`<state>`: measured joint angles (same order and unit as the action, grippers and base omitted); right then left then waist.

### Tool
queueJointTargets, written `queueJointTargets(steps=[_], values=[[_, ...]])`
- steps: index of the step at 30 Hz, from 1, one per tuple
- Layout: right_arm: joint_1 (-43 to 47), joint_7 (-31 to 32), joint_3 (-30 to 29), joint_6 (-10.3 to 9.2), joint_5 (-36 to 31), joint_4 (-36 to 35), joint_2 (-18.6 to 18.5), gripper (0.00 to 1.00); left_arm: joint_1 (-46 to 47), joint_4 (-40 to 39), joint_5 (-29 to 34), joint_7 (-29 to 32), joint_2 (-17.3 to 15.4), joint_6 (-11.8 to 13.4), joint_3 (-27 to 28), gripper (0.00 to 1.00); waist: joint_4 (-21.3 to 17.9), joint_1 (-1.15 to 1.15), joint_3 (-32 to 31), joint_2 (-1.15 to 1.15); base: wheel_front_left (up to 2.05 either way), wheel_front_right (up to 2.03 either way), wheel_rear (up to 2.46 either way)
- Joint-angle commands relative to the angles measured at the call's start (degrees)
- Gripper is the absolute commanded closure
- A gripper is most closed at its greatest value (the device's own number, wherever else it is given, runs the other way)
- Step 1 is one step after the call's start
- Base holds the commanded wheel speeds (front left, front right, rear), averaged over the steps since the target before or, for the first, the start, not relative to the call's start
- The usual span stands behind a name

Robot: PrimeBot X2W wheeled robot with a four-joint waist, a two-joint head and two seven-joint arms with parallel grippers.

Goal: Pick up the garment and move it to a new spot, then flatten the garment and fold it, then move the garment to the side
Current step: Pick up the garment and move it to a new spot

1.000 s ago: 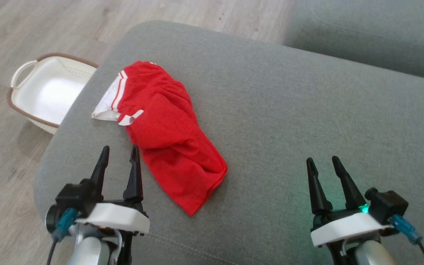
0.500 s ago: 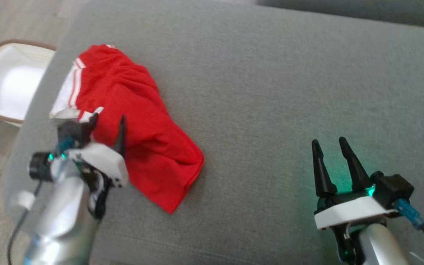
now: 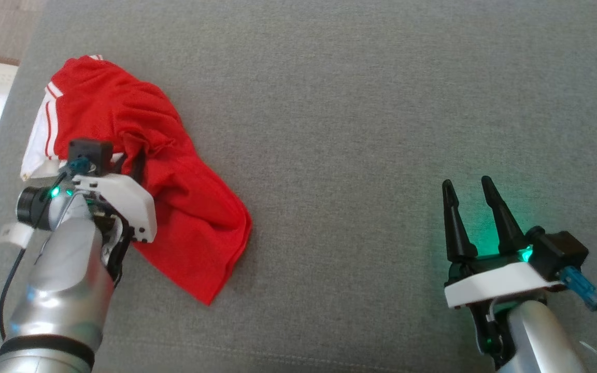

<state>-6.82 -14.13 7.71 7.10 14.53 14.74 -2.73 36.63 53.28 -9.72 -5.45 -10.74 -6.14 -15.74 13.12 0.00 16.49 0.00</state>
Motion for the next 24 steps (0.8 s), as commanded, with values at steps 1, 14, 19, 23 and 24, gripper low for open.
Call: queueJointTargets(steps=[1,14,19,23,24], values=[[-1.91,-0.42,1.49,0.39,-0.18,-1.5,-0.15,0.0,2.44,-1.23,0.25,-2.27,-2.87,-0.29,1.47,1.0,-0.38,0.0,-0.17,0.0,0.0,0.0,0.0],[-2.42,-0.77,2.15,0.39,2.11,0.16,-0.15,0.0,4.11,-16.98,1.69,-9.5,-1.4,-1.1,-3.7,1.0,-4.54,0.0,-3.89,0.0,0.0,0.0,0.0],[-2.72,-0.83,2.74,0.39,3.2,0.44,-0.15,0.0,4.41,-24.29,1.3,-9.53,0.74,-1.23,-6.65,1.0,-7.51,0.0,-4.28,0.0,0.0,0.0,0.0],[-3.14,-0.85,3.0,0.39,4.04,-0.17,-0.15,0.0,6.08,-27.79,0.78,-9.02,2.99,-1.26,-8.52,1.0,-10.44,0.0,-3.7,0.0,0.0,0.0,0.0],[-3.27,-0.85,3.18,0.39,4.23,-0.29,-0.15,0.0,6.66,-28.34,0.71,-8.72,3.49,-1.21,-8.86,1.0,-11.27,0.0,-3.46,0.0,0.0,0.0,0.0]])
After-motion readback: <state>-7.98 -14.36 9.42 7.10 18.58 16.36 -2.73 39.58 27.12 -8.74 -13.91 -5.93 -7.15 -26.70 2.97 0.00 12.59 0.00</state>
